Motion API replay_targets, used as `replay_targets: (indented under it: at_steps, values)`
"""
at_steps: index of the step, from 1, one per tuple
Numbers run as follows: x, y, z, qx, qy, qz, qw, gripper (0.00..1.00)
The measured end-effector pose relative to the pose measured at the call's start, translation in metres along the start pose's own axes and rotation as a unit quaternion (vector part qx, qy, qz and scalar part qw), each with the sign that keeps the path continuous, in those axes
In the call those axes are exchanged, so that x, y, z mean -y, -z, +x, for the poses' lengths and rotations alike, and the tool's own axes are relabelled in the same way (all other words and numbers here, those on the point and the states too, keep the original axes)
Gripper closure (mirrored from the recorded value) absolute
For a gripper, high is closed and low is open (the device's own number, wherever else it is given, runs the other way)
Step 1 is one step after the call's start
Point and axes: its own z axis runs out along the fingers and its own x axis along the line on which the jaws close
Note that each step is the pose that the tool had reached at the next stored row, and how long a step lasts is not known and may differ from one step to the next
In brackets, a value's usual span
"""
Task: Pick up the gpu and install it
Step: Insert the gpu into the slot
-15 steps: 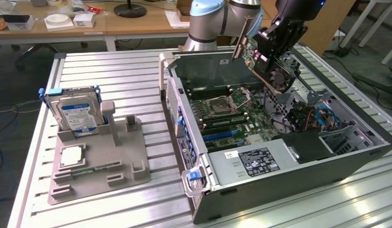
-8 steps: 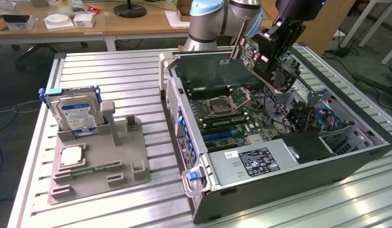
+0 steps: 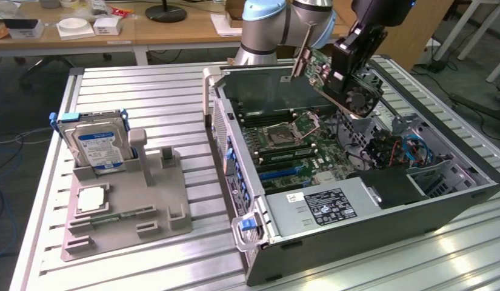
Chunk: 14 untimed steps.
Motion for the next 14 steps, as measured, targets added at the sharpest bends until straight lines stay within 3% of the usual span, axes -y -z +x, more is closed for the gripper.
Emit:
replay_targets:
  at_steps: [7,14]
  values:
    - [0.0000,0.0000,0.0000,-0.0019,0.028,0.0009,0.9996,0.73]
    - [0.0001,0.0000,0.0000,-0.0039,0.058,0.0017,0.9983,0.73]
